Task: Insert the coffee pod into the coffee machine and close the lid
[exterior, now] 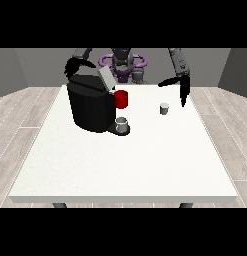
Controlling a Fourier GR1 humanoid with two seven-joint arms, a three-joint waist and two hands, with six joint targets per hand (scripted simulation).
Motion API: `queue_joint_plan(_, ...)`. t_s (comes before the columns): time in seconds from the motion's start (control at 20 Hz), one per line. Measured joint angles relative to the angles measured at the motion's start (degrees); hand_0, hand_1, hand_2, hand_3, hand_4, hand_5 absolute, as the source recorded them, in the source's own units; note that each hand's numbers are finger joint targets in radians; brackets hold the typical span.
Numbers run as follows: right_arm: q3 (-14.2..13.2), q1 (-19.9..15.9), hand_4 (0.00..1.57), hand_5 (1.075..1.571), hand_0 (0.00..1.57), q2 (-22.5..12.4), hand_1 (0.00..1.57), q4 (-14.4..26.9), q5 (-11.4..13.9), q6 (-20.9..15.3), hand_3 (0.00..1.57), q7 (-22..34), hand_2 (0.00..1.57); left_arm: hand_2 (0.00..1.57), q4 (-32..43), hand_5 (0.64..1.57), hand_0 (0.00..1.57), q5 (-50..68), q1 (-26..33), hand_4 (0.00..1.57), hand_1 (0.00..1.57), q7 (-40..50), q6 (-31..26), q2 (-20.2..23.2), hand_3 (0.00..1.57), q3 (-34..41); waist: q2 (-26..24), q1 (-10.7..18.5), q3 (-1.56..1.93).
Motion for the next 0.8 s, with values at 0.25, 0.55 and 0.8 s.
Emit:
queue_joint_plan(0.25,-1.22,-2.29,0.35,1.571,0.0,-0.07,0.0,3.42,-0.1,-0.72,0.0,0.9,0.0,0.0,3.82,1.571,0.0,-3.26,-3.21,0.0,0.0,1.56,0.4,-0.08,0.0,-2.09,0.07,1.31,0.02)
queue_joint_plan(0.55,-0.86,-4.15,0.37,1.571,0.0,0.09,0.0,5.55,0.8,-2.55,0.0,2.46,0.0,0.5,9.01,1.571,0.1,-8.4,-5.4,0.0,0.1,-0.89,2.66,-0.97,0.0,-4.76,0.77,1.77,0.02)
queue_joint_plan(0.8,-1.74,-6.52,0.42,1.571,0.0,-0.41,0.0,9.64,1.37,-4.12,0.0,3.15,0.0,0.85,11.95,1.571,0.81,-11.37,-8.26,0.0,0.81,0.91,3.93,-1.19,0.5,-5.87,0.91,2.55,0.03)
